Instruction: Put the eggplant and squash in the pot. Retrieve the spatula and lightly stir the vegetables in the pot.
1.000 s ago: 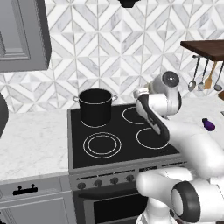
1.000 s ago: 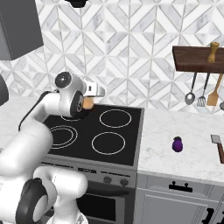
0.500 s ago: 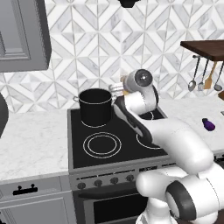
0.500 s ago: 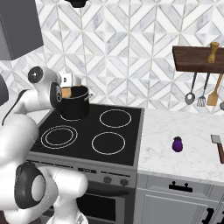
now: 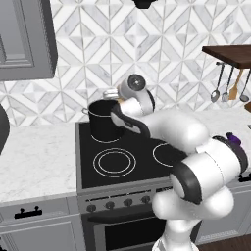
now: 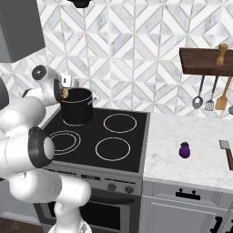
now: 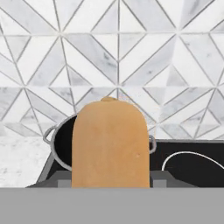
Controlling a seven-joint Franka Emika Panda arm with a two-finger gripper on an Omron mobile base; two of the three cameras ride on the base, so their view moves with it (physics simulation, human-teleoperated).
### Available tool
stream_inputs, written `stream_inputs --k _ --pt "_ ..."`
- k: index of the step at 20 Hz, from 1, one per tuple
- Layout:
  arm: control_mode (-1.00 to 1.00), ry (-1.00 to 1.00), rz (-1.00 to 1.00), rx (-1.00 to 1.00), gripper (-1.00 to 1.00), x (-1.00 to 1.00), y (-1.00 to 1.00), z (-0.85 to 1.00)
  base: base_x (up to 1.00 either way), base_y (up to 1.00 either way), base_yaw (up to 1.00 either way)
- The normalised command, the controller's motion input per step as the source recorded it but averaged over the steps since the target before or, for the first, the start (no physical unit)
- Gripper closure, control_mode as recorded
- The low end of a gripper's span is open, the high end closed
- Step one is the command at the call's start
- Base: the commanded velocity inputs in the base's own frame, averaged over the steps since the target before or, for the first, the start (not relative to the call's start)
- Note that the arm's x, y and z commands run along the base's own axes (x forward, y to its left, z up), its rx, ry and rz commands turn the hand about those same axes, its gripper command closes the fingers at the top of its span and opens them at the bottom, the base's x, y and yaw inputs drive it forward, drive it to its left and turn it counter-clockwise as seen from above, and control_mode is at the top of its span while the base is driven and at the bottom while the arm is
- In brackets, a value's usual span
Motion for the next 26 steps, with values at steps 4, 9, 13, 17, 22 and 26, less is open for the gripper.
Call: stream_inputs --k 4,9,13,17,22,26 --pt "-1.00 0.03 0.00 0.08 1.00 0.75 0.21 -0.58 0.00 0.00 0.00" --pt "-1.00 0.00 0.00 0.02 1.00 0.66 0.25 -0.48 0.00 0.00 0.00" --pt "-1.00 -0.01 0.00 0.00 1.00 0.46 0.26 -0.38 0.00 0.00 0.00" --pt "-1.00 -0.06 0.00 0.00 1.00 0.34 0.26 -0.19 0.00 0.00 0.00" --pt "-1.00 -0.01 0.00 0.00 1.00 0.37 0.15 -0.20 0.00 0.00 0.00" --pt "-1.00 0.00 -0.03 -0.03 1.00 0.03 0.05 -0.19 0.00 0.00 0.00"
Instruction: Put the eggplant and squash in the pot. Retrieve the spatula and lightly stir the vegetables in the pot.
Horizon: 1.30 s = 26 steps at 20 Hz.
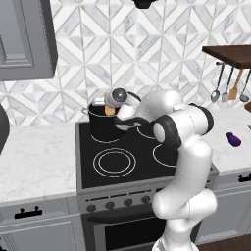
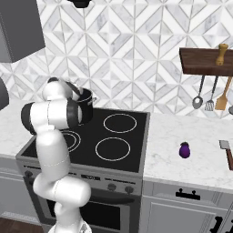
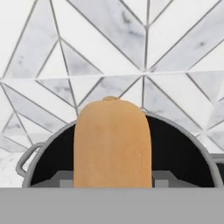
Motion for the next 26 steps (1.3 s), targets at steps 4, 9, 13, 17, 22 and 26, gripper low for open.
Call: stream_inputs --k 4,9,13,17,22,26 --pt "-1.00 0.00 -0.08 -0.06 1.00 0.00 0.01 -0.05 0.00 0.00 0.00" --pt "-1.00 0.00 -0.11 -0.05 -1.00 0.00 0.00 0.00 0.00 0.00 0.00" --pt "-1.00 0.00 -0.10 -0.02 -1.00 0.00 0.00 0.08 0.00 0.00 0.00" --pt "-1.00 0.00 -0.11 0.00 -1.00 0.00 -0.04 0.43 0.00 0.00 0.00" --pt "-1.00 -0.01 -0.11 0.02 -1.00 -0.18 -0.06 0.77 0.00 0.00 0.00" --pt "-1.00 0.01 -0.12 0.17 -1.00 -0.97 -0.41 0.77 0.00 0.00 0.00"
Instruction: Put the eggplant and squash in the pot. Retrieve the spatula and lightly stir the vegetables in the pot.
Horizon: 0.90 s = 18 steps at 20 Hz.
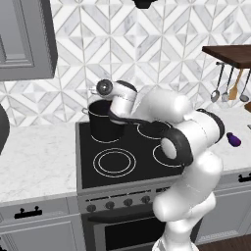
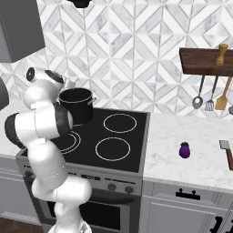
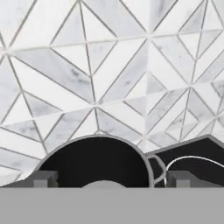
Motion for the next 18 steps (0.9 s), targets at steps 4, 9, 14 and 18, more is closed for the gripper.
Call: stream_inputs --k 4,9,14,18 --pt "-1.00 0.14 -0.11 0.18 -1.00 -1.00 -0.87 0.28 0.00 0.00 0.00" --pt "-1.00 0.26 -0.11 0.12 -1.00 -0.89 -1.00 0.00 0.00 0.00 0.00" --pt "-1.00 0.41 -0.09 0.07 -1.00 -0.36 -1.00 0.00 0.00 0.00 0.00" --pt "-1.00 0.41 -0.08 0.00 -1.00 -0.06 -1.00 0.00 0.00 0.00 0.00"
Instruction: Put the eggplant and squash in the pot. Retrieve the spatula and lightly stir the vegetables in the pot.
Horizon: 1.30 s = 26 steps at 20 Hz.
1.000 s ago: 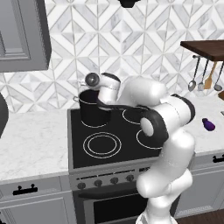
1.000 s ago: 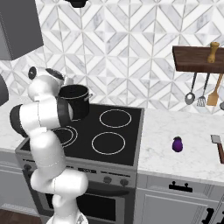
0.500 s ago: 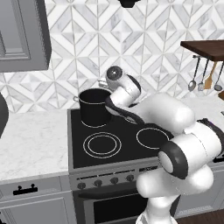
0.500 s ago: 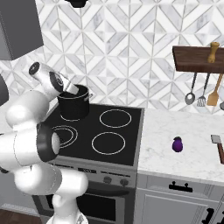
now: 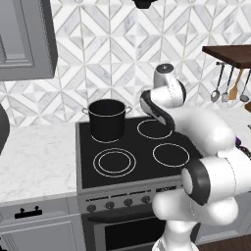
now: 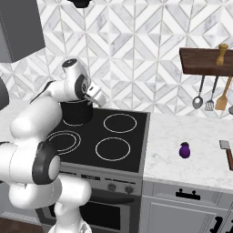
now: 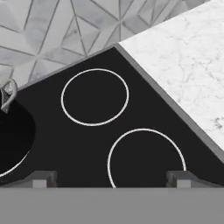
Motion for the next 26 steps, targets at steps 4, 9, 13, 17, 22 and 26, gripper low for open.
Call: stream_inputs --k 4,9,13,17,22,26 --pt "-1.00 0.39 -0.06 0.00 -1.00 0.00 -1.00 -0.09 0.00 0.00 0.00" --pt "-1.00 0.30 -0.02 -0.02 -1.00 -0.10 -1.00 -0.33 0.00 0.00 0.00" --pt "-1.00 0.21 0.00 -0.03 -1.00 -0.25 -1.00 -0.45 0.00 0.00 0.00" --pt "-1.00 0.20 0.00 -0.02 -1.00 -0.04 -0.92 -0.58 0.00 0.00 0.00" --pt "-1.00 0.15 0.00 0.00 -1.00 0.00 -0.95 -0.43 0.00 0.00 0.00" --pt "-1.00 0.04 0.01 0.00 -1.00 0.00 -0.86 -0.29 0.00 0.00 0.00"
